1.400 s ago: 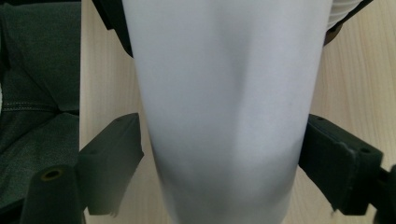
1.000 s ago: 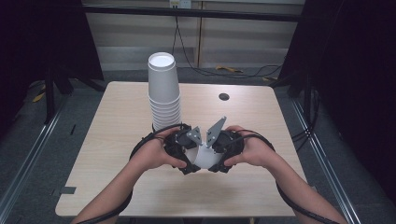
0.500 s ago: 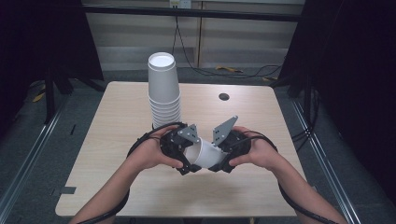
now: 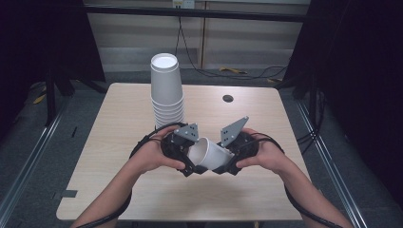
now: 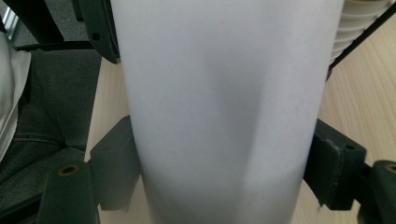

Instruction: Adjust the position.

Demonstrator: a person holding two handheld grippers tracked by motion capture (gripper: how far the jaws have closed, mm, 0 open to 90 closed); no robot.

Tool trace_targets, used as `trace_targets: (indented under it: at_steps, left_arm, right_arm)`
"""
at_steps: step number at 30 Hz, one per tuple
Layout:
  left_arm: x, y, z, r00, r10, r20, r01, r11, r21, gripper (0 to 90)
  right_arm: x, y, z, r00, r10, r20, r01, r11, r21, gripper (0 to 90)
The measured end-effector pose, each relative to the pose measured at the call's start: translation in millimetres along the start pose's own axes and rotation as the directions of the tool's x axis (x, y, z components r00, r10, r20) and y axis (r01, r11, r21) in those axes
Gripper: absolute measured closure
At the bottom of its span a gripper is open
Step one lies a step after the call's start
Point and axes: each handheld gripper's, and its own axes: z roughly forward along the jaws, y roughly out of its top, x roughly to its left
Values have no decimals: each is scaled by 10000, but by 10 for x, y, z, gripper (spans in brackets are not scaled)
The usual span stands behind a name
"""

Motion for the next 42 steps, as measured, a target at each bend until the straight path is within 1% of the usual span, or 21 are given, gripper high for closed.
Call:
trace_targets:
  at_steps: [1,4,6,8,10,14,15,17,18,21,23,25,27,28,29,31,34,36,39,41,42]
  left_arm:
    - [3,-5,6,10000,-52,25,52,10000,-49,35]
    - [12,-16,7,9998,-175,105,177,9998,-133,37]
    - [18,-22,7,9996,-207,186,211,9996,-197,51]
    - [22,-22,-1,9995,-275,152,276,9996,-89,73]
    - [23,-26,1,9989,-421,188,424,9990,-161,78]
    - [24,-9,-6,9994,-329,106,329,9995,37,94]
    - [17,-7,2,9989,-445,121,446,9990,-55,100]
    - [15,10,-9,9993,-384,43,383,9991,172,108]
    - [12,15,-8,9991,-429,15,429,9990,87,112]
    - [12,36,-20,9996,-259,-64,261,9992,289,119]
    - [4,49,-25,9996,-261,-95,265,9987,433,120]
    - [0,56,-23,9995,-280,-136,285,9987,422,121]
    - [-2,65,-30,9996,-146,-232,160,9981,589,121]
    - [-4,65,-31,9993,-204,-310,224,9975,669,121]
    - [1,66,-38,9992,-195,-339,222,9966,799,121]
    - [12,64,-52,9988,-280,-402,316,9952,924,121]
    - [23,54,-62,9973,-362,-639,436,9919,1195,121]
    - [26,46,-60,9960,-506,-734,602,9889,1357,121]
    - [29,40,-55,9951,-653,-737,759,9855,1516,120]
    - [30,37,-38,9948,-618,-809,750,9824,1712,120]
    - [30,37,-38,9948,-618,-809,750,9824,1712,120]
  right_arm:
    - [4,-1,5,10000,65,-24,-65,10000,-43,227]
    - [3,0,16,10000,-59,-74,58,9999,-142,227]
    - [3,-5,23,9999,14,-107,-16,9997,-242,227]
    - [-11,-18,27,10000,34,-79,-36,9996,-286,226]
    - [-15,-21,29,9999,87,-130,-91,9995,-307,226]
    - [-16,-19,46,9998,158,-127,-161,9995,-258,228]
    - [-14,-21,53,9996,232,-158,-236,9995,-227,228]
    - [-15,-22,69,9996,246,-159,-250,9995,-213,228]
    - [-16,-24,74,9995,266,-152,-270,9993,-240,228]
    - [-17,-33,87,9993,333,-143,-338,9988,-368,228]
    - [-13,-34,95,9993,364,-120,-368,9987,-359,226]
    - [-13,-36,98,9989,448,-104,-452,9983,-377,223]
    - [-17,-45,101,9984,546,-148,-552,9975,-450,186]
    - [-19,-53,103,9978,651,-124,-655,9971,-376,157]
    - [-17,-65,101,9974,716,-60,-717,9970,-276,151]
    - [-23,-106,96,9971,756,48,-754,9967,-290,136]
    - [-34,-197,82,9961,875,138,-871,9958,-278,135]
    - [-44,-264,73,9944,1047,164,-1041,9941,-319,135]
    - [-61,-365,66,9905,1301,452,-1290,9913,-261,134]
    - [-72,-433,66,9860,1510,703,-1490,9883,-333,133]
    - [-72,-433,66,9860,1510,703,-1490,9883,-333,133]
